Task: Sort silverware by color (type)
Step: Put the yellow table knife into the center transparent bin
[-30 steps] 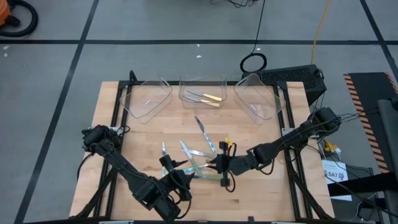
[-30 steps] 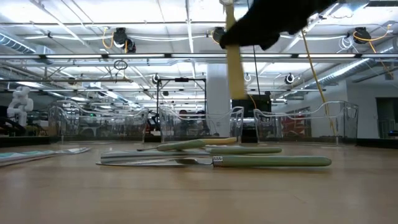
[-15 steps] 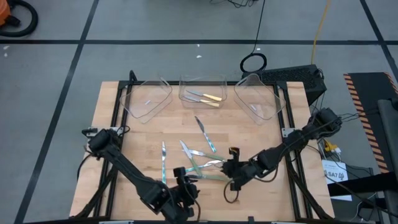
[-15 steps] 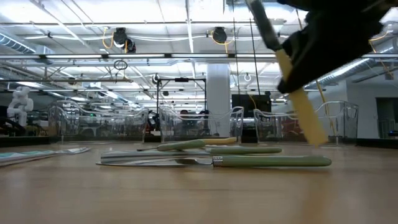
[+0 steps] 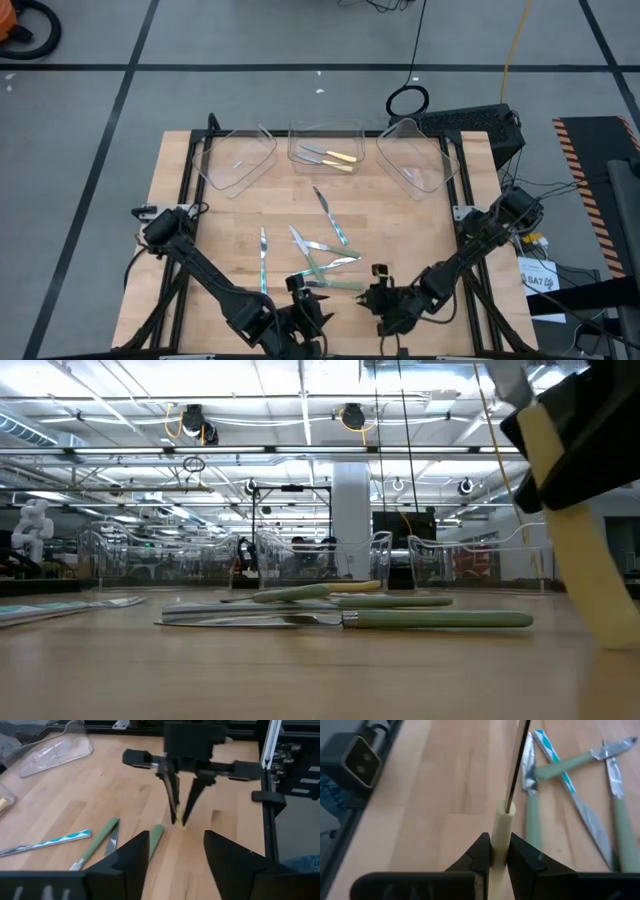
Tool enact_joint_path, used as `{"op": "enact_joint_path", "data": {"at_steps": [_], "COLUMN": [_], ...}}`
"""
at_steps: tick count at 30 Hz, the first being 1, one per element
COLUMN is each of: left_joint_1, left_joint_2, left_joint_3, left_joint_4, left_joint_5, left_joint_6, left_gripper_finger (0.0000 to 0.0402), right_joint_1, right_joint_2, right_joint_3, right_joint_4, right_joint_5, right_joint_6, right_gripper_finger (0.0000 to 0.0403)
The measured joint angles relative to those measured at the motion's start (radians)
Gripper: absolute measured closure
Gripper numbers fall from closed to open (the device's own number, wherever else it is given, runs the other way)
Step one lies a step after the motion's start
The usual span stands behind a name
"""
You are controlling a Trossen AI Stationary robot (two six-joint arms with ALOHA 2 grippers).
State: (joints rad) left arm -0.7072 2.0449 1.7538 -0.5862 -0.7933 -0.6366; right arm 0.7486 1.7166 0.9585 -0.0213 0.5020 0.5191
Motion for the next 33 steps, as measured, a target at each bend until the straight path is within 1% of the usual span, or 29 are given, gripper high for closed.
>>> {"op": "enact_joint_path", "data": {"at_steps": [5, 8, 12, 15, 18, 20, 22, 27, 33], "left_joint_1": [0.014, 0.027, 0.052, 0.068, 0.085, 0.09, 0.095, 0.099, 0.107], "left_joint_2": [0.0, 0.011, 0.03, 0.04, 0.049, 0.051, 0.05, 0.05, 0.05], "left_joint_3": [0.0, 0.0, 0.001, -0.001, 0.0, 0.0, 0.0, 0.0, 0.0], "left_joint_4": [0.043, 0.114, 0.208, 0.203, 0.24, 0.258, 0.268, 0.297, 0.301], "left_joint_5": [-0.005, -0.002, 0.03, 0.037, 0.071, 0.107, 0.13, 0.136, 0.149], "left_joint_6": [0.046, 0.114, 0.19, 0.204, 0.238, 0.255, 0.258, 0.292, 0.296], "left_gripper_finger": [0.0133, 0.0106, 0.0097, 0.0097, 0.0098, 0.0108, 0.0126, 0.019, 0.0262], "right_joint_1": [0.025, 0.032, 0.039, 0.039, 0.039, 0.039, 0.039, 0.039, 0.039], "right_joint_2": [0.015, 0.016, 0.017, 0.017, 0.017, 0.017, 0.017, 0.017, 0.017], "right_joint_3": [0.0, 0.0, -0.001, -0.001, -0.001, -0.001, -0.001, -0.001, -0.001], "right_joint_4": [0.043, 0.057, 0.061, 0.061, 0.061, 0.061, 0.061, 0.061, 0.061], "right_joint_5": [0.005, 0.006, 0.022, 0.022, 0.023, 0.024, 0.025, 0.052, 0.053], "right_joint_6": [-0.011, -0.009, -0.015, -0.018, -0.019, -0.026, -0.033, -0.034, -0.034], "right_gripper_finger": [0.0366, 0.0366, 0.0366, 0.0366, 0.0366, 0.0366, 0.0366, 0.0359, 0.0365]}}
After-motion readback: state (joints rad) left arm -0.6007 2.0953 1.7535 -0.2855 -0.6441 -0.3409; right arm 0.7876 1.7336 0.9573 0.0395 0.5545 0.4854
